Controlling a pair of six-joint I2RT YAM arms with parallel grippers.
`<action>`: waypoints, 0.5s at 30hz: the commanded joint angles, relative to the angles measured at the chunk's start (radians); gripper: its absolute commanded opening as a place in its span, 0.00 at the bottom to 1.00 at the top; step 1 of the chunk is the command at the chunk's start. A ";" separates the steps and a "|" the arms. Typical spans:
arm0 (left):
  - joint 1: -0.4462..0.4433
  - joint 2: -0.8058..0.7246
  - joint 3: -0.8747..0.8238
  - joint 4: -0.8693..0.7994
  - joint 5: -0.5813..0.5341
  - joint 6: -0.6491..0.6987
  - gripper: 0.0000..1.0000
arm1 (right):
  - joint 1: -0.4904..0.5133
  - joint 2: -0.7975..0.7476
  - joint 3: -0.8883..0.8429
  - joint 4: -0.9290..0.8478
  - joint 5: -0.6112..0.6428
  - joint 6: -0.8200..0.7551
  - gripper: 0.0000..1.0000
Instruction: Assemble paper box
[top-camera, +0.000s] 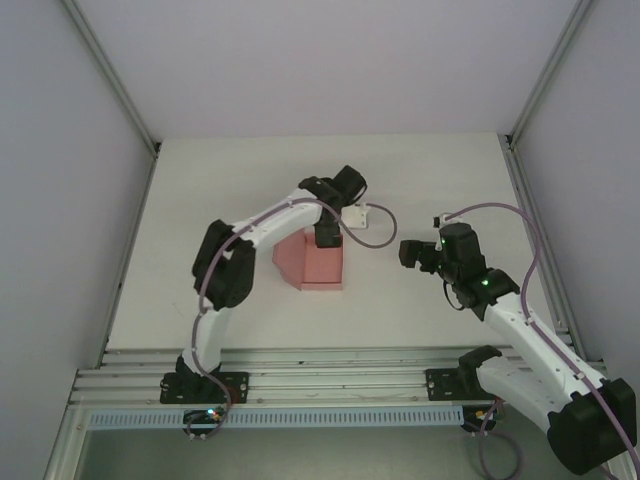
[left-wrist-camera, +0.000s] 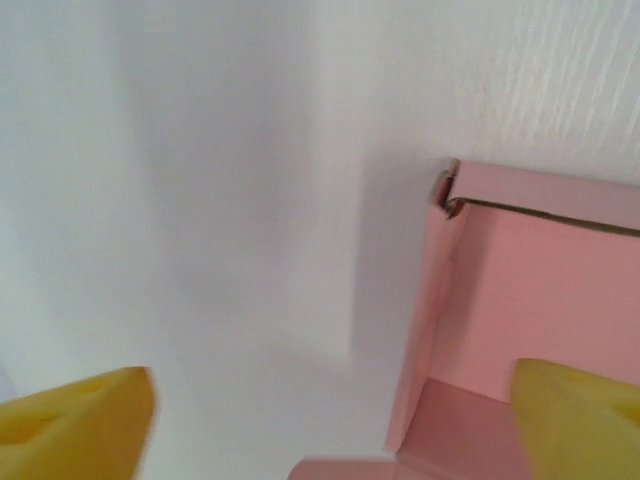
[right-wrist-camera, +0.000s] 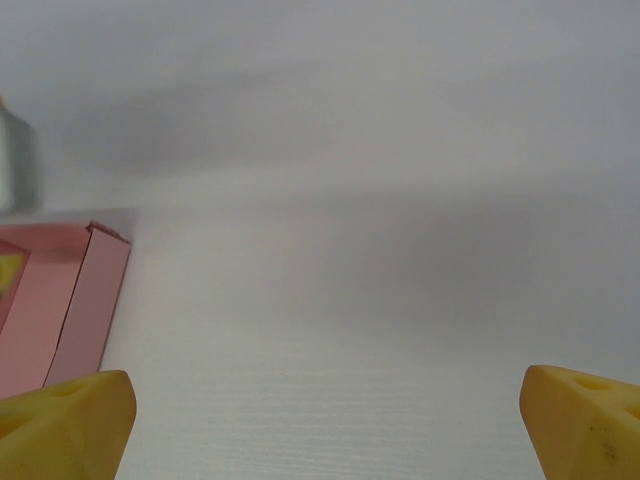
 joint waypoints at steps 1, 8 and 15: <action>0.045 -0.162 -0.064 0.148 0.117 -0.080 1.00 | -0.003 0.035 0.044 0.028 -0.085 -0.093 1.00; 0.256 -0.348 -0.166 0.269 0.081 -0.603 1.00 | 0.083 0.295 0.223 0.019 -0.179 -0.296 1.00; 0.473 -0.480 -0.353 0.184 0.102 -1.002 1.00 | 0.214 0.683 0.542 -0.118 -0.307 -0.609 0.99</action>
